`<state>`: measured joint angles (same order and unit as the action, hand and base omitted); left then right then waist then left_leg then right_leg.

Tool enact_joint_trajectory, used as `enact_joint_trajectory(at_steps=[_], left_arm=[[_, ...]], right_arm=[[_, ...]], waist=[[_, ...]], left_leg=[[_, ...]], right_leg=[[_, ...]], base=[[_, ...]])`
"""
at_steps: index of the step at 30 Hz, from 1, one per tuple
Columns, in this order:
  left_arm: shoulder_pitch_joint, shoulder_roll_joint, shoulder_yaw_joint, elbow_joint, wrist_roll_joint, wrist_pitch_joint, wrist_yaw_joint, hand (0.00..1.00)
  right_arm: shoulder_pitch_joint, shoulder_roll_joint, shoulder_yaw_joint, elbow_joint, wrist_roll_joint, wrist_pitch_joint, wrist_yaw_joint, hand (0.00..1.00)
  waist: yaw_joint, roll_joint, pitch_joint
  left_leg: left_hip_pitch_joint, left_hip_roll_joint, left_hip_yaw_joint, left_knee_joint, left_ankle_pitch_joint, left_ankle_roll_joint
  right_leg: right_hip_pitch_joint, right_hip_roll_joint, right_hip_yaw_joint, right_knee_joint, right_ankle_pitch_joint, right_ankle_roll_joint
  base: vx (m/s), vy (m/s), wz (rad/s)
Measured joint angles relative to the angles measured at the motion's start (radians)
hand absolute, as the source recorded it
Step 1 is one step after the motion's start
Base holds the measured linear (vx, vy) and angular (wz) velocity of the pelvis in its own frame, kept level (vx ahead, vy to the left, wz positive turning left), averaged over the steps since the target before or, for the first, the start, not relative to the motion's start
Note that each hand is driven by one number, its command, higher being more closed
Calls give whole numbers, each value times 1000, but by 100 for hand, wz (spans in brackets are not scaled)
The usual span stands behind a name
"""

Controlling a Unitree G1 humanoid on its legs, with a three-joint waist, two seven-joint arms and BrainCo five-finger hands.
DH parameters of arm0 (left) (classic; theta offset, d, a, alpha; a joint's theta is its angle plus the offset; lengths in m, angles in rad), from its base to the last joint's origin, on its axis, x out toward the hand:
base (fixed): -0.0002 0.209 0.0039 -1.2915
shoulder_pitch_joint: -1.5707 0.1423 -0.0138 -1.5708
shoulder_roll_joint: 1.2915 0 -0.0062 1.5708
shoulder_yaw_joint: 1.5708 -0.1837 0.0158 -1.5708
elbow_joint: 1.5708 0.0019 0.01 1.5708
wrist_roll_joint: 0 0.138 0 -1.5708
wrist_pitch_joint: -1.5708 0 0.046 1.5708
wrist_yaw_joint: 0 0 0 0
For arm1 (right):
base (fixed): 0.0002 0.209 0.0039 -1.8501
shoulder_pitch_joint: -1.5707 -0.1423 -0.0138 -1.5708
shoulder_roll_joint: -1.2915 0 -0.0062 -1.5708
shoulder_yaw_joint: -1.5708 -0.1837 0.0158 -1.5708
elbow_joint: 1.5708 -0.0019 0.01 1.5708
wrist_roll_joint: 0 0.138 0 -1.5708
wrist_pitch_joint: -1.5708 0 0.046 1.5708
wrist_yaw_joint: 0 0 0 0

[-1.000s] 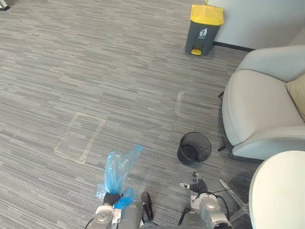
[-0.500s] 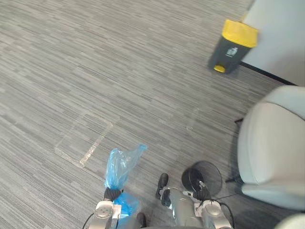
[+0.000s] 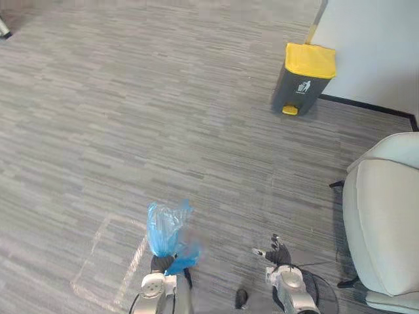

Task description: Gather rubbish on tea table into small bin, then transfer packed bag to large trash can.

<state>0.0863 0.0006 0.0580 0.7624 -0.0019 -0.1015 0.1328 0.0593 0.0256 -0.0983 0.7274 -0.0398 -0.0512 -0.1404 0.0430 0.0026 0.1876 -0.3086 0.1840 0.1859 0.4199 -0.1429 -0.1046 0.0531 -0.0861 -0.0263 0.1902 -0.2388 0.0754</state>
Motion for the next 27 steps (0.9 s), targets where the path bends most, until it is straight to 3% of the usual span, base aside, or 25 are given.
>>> enact_joint_trajectory(at_steps=[2,5,6,8,9,10,12,14,15,16,17,18,19,20,21,22,24,26,27], left_arm=[[3,9,-1,-4,0,0,-1,100],[19,26,-22,-1,-1,3,0,100],[28,54,-59,2,-2,4,0,100],[26,76,-83,14,-2,8,0,100],[22,85,-87,24,-3,12,0,100],[13,89,-87,39,-3,20,0,100],[-11,92,-87,71,-3,22,-1,100],[-32,103,-88,94,-2,22,-2,100],[-32,120,-88,104,-2,21,-2,100],[-45,99,-84,139,-1,24,-3,100],[-48,100,-84,140,0,22,-6,100],[-58,81,-81,140,0,21,-5,100],[-60,80,-74,140,0,21,-4,100],[-60,56,-46,130,0,22,-4,100],[-55,45,-39,117,0,21,-5,100],[-42,31,-35,82,-1,20,-6,100],[-28,15,-36,38,-2,21,-10,100],[-21,5,-36,7,-2,20,-11,100],[-19,5,-35,4,-2,20,-11,100]], right_arm=[[13,24,-6,0,0,1,0,0],[19,33,-5,1,-2,1,3,0],[15,33,-5,14,-5,1,3,0],[12,32,-6,42,-14,3,3,0],[7,27,-6,66,-32,5,4,0],[-11,16,-4,76,-37,6,5,0],[-29,-10,-3,86,-38,4,5,0],[-42,-41,6,97,-38,2,4,0],[-27,-56,7,116,-38,0,4,0],[-48,-82,0,138,-36,2,5,0],[-56,-86,-4,140,-38,2,4,0],[-71,-90,-20,139,-38,1,4,0],[-71,-92,-21,137,-38,2,4,0],[-50,-75,-13,132,-38,9,6,0],[-41,-64,-12,121,-38,13,6,0],[-35,-52,-10,106,-36,12,4,0],[-29,-25,-11,84,-31,12,4,0],[-25,-20,-8,70,-28,10,4,0],[-25,-20,-9,71,-28,11,4,0]], waist=[[14,-31,-6],[14,-36,-9],[9,-38,-11],[-9,-36,-9],[-21,-37,-9],[-37,-33,-7],[-55,-15,4],[-61,-12,6],[-65,-46,-7],[-58,13,-3],[-62,16,-3],[-70,26,3],[-71,29,5],[-69,34,13],[-68,35,16],[-64,26,23],[-51,10,25],[-35,6,25],[-32,3,25]], left_leg=[[32,-37,34,7,-53,18],[116,-54,111,-2,-122,38],[181,-66,137,-34,-151,48],[227,-72,136,-64,-165,56],[278,-72,136,-99,-170,62],[329,-63,137,-135,-168,58],[403,-36,140,-189,-167,55],[466,-25,131,-220,-167,53],[521,-52,114,-237,-174,21],[550,-2,88,-228,-168,-7],[540,-1,72,-212,-144,-23],[525,8,36,-143,-88,-66],[513,14,24,-103,-70,-67],[418,52,-38,193,53,-85],[371,67,-52,337,44,-104],[298,89,-48,521,2,-96],[198,108,4,628,-54,-40],[84,99,31,581,-98,15],[61,94,40,547,-108,22]], right_leg=[[-21,-47,14,60,-12,18],[-115,-82,64,300,0,40],[-197,-105,56,483,44,111],[-258,-117,3,602,24,80],[-321,-116,-74,662,-20,32],[-384,-102,-140,664,-54,-13],[-461,-58,-236,574,-68,-61],[-512,-15,-314,343,26,-77],[-491,-5,-334,126,275,-141],[-483,27,-344,180,267,-220],[-484,30,-344,193,233,-215],[-479,32,-344,235,174,-219],[-470,37,-344,240,158,-217],[-366,58,-337,215,108,-217],[-318,72,-334,187,100,-217],[-235,88,-319,142,87,-224],[-141,100,-291,92,63,-216],[-76,107,-259,50,36,-210],[-64,107,-245,44,32,-203]], base=[[361,299,-53],[345,239,-66],[438,163,-58],[400,75,-22],[467,-17,-5],[569,-35,-3],[550,-99,6],[636,-140,19],[677,-137,11],[654,-118,11],[616,-159,-16],[469,-148,-5],[799,-270,-10],[645,-183,-5],[703,-174,-19],[336,-51,-23],[351,-49,-32],[342,9,-42],[456,100,-59]])
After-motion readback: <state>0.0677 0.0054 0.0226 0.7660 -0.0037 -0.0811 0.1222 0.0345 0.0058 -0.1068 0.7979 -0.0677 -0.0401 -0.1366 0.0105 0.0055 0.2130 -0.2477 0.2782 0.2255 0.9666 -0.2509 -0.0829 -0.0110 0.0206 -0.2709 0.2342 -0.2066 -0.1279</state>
